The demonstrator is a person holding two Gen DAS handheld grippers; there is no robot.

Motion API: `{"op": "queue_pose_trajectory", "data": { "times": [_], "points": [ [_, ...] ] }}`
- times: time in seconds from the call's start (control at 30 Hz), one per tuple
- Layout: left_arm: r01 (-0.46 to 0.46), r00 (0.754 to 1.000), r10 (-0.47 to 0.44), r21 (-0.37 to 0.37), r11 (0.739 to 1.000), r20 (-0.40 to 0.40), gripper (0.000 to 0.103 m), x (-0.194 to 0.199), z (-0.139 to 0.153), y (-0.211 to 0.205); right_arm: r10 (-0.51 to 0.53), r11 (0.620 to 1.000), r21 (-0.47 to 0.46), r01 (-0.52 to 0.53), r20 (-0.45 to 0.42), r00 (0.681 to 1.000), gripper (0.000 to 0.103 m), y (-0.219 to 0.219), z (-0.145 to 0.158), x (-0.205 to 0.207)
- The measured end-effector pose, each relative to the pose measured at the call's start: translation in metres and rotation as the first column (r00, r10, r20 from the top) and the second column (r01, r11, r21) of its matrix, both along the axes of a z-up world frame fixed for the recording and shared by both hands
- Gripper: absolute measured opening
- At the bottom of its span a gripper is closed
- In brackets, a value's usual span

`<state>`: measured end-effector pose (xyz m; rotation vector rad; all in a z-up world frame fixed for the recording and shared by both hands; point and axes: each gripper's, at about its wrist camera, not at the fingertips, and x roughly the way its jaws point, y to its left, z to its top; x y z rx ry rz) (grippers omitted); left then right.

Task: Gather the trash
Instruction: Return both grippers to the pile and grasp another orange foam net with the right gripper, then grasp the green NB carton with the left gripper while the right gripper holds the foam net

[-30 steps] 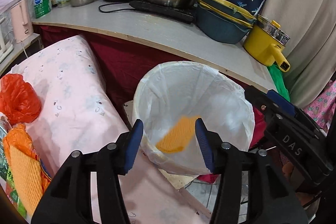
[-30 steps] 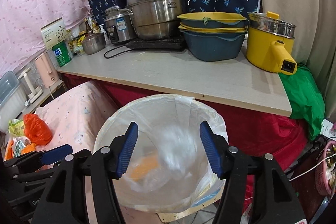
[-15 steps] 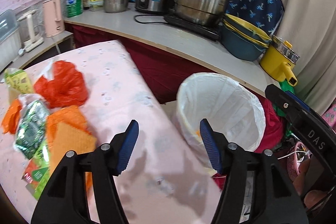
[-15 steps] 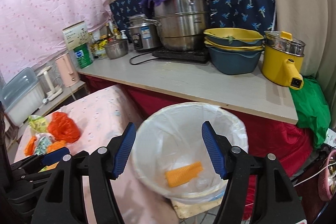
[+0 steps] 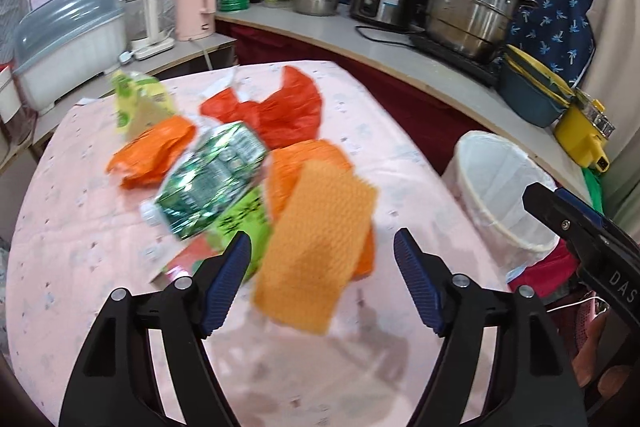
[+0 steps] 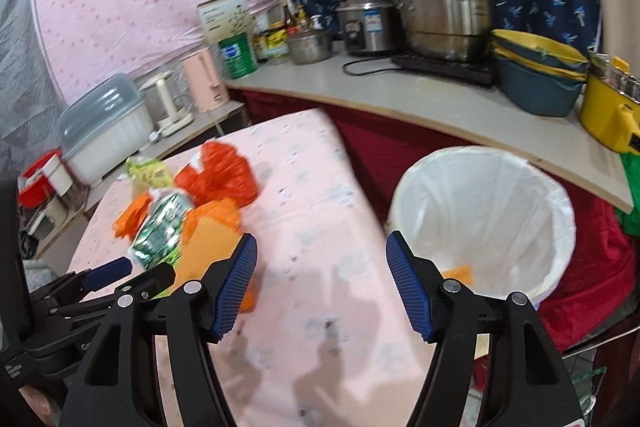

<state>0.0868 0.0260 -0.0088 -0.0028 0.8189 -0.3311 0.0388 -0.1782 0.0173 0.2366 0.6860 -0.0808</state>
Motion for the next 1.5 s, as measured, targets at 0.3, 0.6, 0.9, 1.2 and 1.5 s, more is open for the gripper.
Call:
{"op": "queue_pose_trajectory", "data": {
  "times": [0.3,0.6,0.9,1.2,1.5],
  "points": [
    [0.001,1.0,-0.002,0.12,0.993,0.01,0.084,-0.012,-0.025,0.05,0.111,0.993,0.059,-0.106,-0.089,0.99,0.065,0.057,-0.031,0.009],
    [0.036,0.999,-0.037,0.165,0.986,0.005,0.089,-0.005,-0.051,0.074,0.177,0.983,0.086,-0.164,-0.163,0.971,0.064,0.095,-0.06,0.024],
    [0.082,0.996,-0.089,0.214,0.973,0.023,0.091,0.015,-0.068,0.077,0.229,0.966,0.17,-0.193,-0.227,0.947,0.057,0.11,-0.083,0.042],
    [0.139,0.99,-0.132,0.203,0.969,-0.048,0.091,0.035,-0.088,0.066,0.265,0.954,0.21,-0.215,-0.251,0.931,0.026,0.117,-0.093,0.054],
    [0.131,0.99,-0.121,0.144,0.981,-0.076,0.066,0.036,-0.085,0.056,0.24,0.956,0.218,-0.195,-0.204,0.949,0.011,0.104,-0.079,0.048]
  ]
}}
